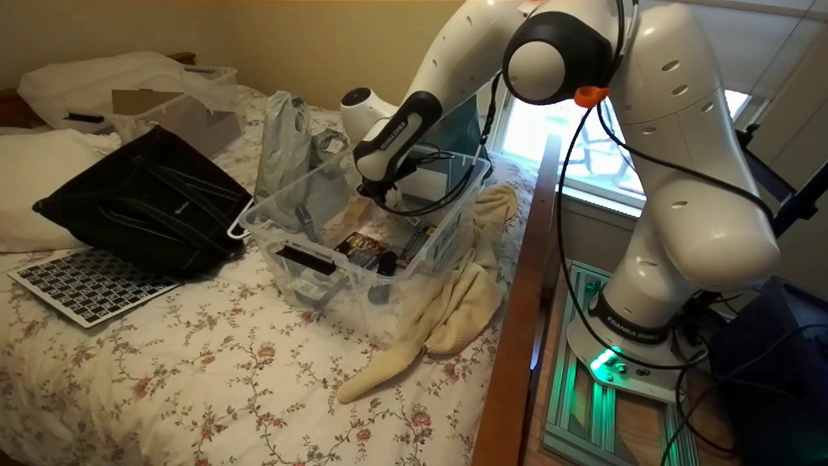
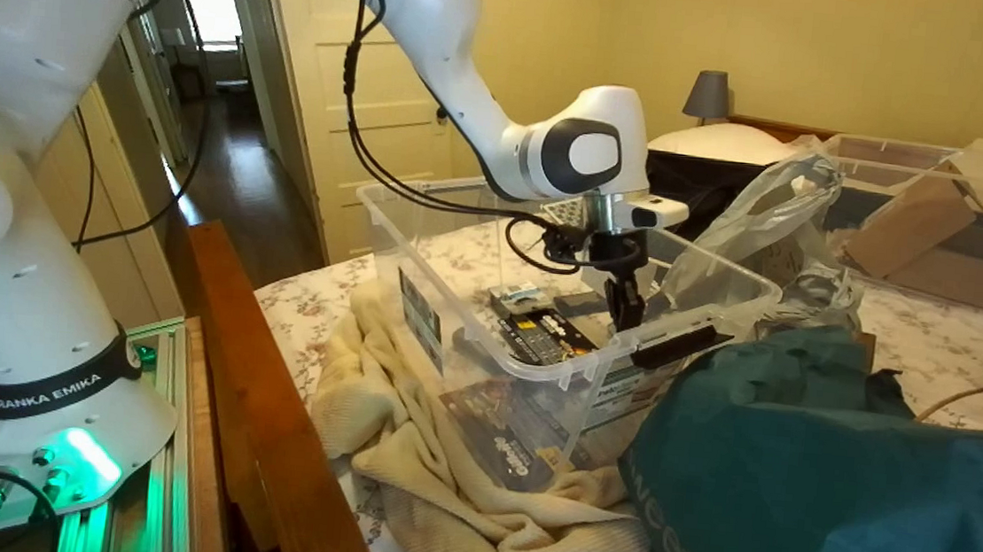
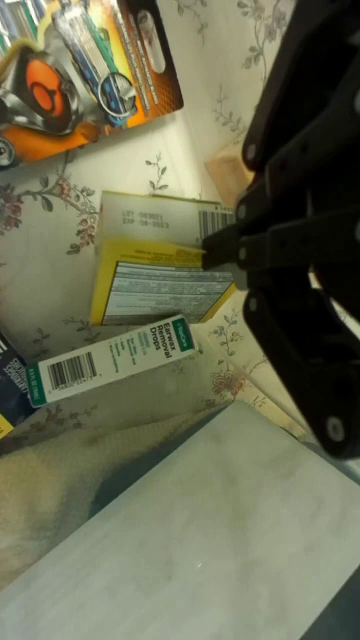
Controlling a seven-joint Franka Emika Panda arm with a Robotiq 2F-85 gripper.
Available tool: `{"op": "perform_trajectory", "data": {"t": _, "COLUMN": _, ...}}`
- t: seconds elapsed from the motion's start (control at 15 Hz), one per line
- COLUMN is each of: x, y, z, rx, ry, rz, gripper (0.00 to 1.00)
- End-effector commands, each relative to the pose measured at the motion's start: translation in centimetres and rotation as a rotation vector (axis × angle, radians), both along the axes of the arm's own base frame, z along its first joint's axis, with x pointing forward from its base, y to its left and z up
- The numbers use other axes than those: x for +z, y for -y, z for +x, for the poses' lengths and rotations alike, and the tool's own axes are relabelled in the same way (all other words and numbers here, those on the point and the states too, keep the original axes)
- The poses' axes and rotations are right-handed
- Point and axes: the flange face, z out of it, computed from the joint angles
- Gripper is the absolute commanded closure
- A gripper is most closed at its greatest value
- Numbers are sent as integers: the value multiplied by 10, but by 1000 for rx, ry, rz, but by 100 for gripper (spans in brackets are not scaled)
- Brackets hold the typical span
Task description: Take an item out of the plastic container
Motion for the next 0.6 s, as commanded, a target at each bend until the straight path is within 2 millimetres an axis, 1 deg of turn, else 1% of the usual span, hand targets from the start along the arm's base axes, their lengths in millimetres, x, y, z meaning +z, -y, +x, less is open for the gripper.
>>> {"op": "perform_trajectory", "data": {"t": 0.0, "x": 21, "y": -1, "z": -20, "rx": -42, "ry": 50, "rz": 25, "gripper": 100}}
{"op": "perform_trajectory", "data": {"t": 0.27, "x": 42, "y": 0, "z": -32, "rx": -78, "ry": 117, "rz": 42, "gripper": 100}}
{"op": "perform_trajectory", "data": {"t": 0.53, "x": 68, "y": -3, "z": -43, "rx": -103, "ry": 226, "rz": 49, "gripper": 100}}
